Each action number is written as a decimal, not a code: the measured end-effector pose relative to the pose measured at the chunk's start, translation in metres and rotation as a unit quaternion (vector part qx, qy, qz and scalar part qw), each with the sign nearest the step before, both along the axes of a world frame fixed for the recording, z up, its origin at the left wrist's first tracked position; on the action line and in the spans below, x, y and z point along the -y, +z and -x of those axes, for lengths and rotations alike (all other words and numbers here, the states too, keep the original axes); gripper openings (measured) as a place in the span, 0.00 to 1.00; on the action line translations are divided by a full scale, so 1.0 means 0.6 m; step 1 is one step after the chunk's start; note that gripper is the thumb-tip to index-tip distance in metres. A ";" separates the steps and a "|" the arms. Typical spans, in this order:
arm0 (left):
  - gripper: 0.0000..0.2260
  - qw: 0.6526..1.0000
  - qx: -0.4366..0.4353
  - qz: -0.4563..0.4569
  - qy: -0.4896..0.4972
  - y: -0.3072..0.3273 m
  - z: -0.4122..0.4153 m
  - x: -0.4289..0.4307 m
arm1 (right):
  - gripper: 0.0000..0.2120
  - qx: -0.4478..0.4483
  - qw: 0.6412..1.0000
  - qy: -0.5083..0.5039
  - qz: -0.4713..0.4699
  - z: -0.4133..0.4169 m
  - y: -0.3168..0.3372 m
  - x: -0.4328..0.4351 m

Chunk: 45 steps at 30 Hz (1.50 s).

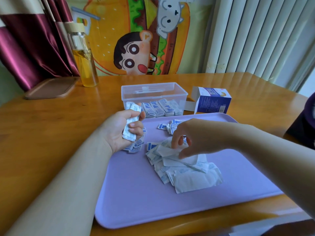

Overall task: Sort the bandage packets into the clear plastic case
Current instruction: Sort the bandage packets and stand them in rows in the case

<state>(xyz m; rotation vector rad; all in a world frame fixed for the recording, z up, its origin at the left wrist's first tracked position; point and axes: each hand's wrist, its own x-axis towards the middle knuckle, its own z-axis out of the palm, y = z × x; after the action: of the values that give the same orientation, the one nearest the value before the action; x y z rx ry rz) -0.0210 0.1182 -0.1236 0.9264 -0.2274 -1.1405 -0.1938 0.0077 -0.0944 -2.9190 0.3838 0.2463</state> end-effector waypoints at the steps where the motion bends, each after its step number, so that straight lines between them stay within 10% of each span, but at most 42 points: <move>1: 0.10 1.000 0.002 -0.001 -0.003 0.000 0.001 0.000 | 0.11 0.009 1.000 -0.002 0.006 -0.001 -0.001 0.000; 7: 0.07 0.991 0.131 -0.040 0.005 -0.002 0.009 0.003 | 0.08 0.087 0.993 -0.032 0.074 -0.006 0.004 -0.003; 13: 0.09 0.769 0.605 -0.147 -0.148 -0.007 0.028 -0.002 | 0.05 0.161 0.982 -0.090 0.043 -0.002 0.019 0.016; 21: 0.13 0.687 0.672 -0.151 -0.231 -0.015 0.046 -0.006 | 0.08 0.114 0.976 -0.180 -0.053 0.010 0.025 0.037; 45: 0.10 0.716 0.648 -0.154 -0.207 -0.019 0.045 -0.001 | 0.07 0.123 0.981 -0.132 -0.071 0.010 0.051 0.016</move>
<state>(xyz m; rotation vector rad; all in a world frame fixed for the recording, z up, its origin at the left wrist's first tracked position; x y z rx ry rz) -0.0479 0.1187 -0.1349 1.9507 -1.4926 -0.7129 -0.2000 -0.0017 -0.0637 -2.6768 0.6724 -0.1191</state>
